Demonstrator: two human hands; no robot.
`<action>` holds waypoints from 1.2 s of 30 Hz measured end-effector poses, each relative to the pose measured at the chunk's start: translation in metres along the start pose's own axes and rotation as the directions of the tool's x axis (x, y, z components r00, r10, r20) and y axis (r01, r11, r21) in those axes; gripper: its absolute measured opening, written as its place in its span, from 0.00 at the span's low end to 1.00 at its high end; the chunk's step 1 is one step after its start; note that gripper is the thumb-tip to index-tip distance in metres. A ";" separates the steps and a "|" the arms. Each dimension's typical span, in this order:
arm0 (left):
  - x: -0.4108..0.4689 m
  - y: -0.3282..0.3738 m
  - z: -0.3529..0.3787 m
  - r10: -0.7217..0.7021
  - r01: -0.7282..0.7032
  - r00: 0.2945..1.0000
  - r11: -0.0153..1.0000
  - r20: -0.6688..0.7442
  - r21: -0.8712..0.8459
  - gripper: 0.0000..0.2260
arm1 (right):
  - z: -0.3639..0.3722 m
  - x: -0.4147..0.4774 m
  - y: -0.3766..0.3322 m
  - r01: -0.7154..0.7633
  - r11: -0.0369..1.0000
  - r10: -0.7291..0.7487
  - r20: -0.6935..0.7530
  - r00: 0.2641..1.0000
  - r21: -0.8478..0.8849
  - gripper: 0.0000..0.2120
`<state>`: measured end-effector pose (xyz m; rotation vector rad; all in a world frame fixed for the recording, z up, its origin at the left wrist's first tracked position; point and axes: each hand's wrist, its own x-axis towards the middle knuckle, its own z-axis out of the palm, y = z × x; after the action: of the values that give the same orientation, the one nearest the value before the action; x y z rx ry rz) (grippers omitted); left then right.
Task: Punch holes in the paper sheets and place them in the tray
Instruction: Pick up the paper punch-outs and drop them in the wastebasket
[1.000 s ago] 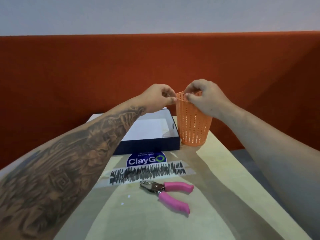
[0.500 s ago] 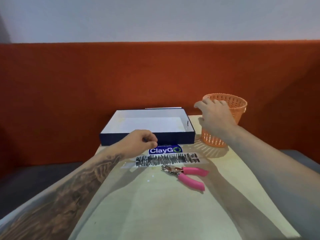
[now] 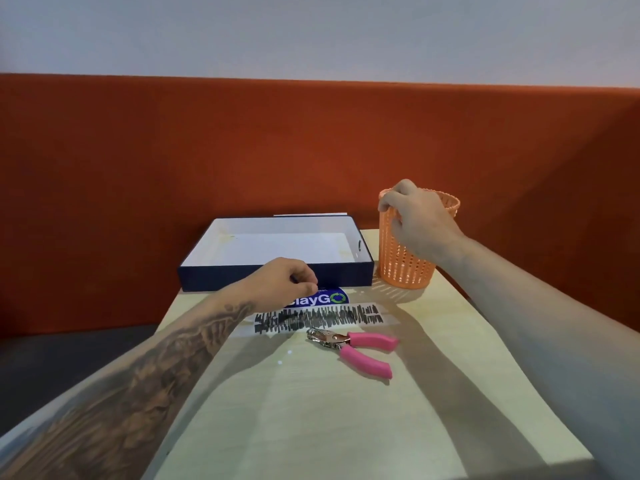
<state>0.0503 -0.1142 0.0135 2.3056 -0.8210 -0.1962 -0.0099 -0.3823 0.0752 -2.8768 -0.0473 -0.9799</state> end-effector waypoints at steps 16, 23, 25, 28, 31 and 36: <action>-0.059 -0.017 -0.015 -0.121 0.093 0.983 0.977 0.140 0.192 0.04 | 0.043 -0.077 -0.124 0.174 0.926 -0.317 0.439 0.841 0.336 0.07; -0.076 -0.020 -0.005 -0.071 0.031 0.985 0.971 0.159 0.238 0.06 | 0.058 -0.088 -0.139 0.256 0.944 -0.328 0.489 0.809 0.210 0.08; -0.078 -0.018 -0.004 -0.066 0.024 0.985 0.967 0.158 0.254 0.04 | 0.058 -0.087 -0.143 0.284 0.940 -0.340 0.473 0.813 0.188 0.07; -0.080 -0.016 -0.005 -0.070 0.029 0.985 0.968 0.158 0.248 0.02 | 0.059 -0.087 -0.149 0.322 0.936 -0.352 0.460 0.815 0.145 0.07; -0.081 -0.017 -0.004 -0.059 0.017 0.986 0.965 0.155 0.262 0.02 | 0.057 -0.090 -0.153 0.377 0.921 -0.380 0.438 0.815 0.098 0.10; -0.082 -0.016 -0.005 -0.051 0.007 0.985 0.967 0.163 0.256 0.03 | 0.052 -0.101 -0.155 0.406 0.911 -0.404 0.375 0.834 0.079 0.13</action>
<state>-0.0043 -0.0524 0.0006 2.5707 -0.9442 -0.3193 -0.0679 -0.2228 -0.0141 -3.0787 -0.7149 -0.4300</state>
